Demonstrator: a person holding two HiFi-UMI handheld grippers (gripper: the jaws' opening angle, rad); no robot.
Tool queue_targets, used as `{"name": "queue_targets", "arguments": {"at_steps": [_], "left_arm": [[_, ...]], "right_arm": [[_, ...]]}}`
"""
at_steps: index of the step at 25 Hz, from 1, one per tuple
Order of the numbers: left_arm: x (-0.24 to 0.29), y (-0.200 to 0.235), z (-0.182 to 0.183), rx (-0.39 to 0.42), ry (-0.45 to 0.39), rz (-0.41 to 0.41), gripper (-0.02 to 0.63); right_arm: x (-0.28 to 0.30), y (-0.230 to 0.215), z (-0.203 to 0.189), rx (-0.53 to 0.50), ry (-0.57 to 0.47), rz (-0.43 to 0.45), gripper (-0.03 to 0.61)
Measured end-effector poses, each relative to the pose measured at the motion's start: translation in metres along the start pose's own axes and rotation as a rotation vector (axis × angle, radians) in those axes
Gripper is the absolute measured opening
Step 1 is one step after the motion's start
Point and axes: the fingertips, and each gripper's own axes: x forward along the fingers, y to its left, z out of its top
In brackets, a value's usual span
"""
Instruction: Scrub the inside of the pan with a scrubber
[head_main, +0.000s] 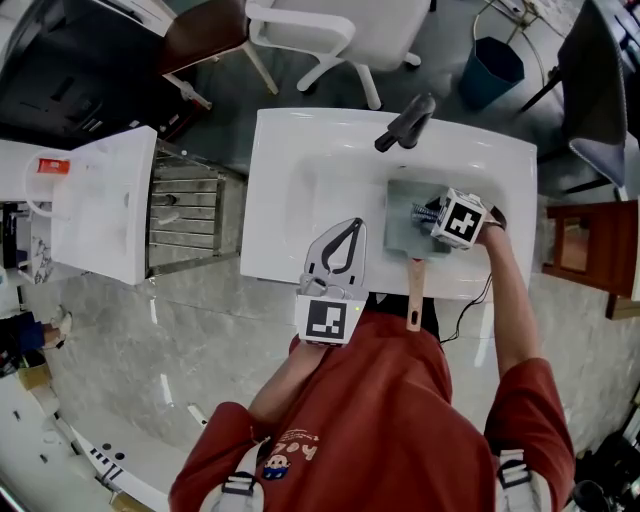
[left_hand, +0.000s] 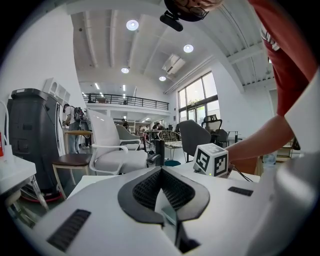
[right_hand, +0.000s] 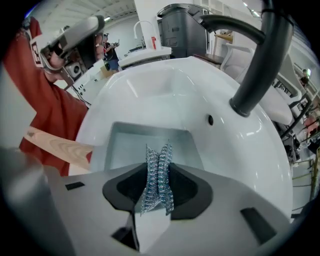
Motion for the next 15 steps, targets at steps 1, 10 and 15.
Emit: {"name": "queue_targets", "arguments": {"at_steps": [1,10,15], "left_arm": [[0.000,-0.001,0.000,-0.001,0.000,-0.003,0.011],[0.003,-0.009,0.006,-0.003,-0.028,-0.025,0.011],[0.001,-0.009,0.008,-0.005,-0.045,-0.024,0.011]], "right_arm": [[-0.006,0.007,-0.001,0.009,-0.004,0.026,0.141],[-0.025,0.048,-0.002,0.040,-0.034,0.176,0.143],[-0.018,0.053,-0.005,0.070,-0.025,0.195,0.143]]}}
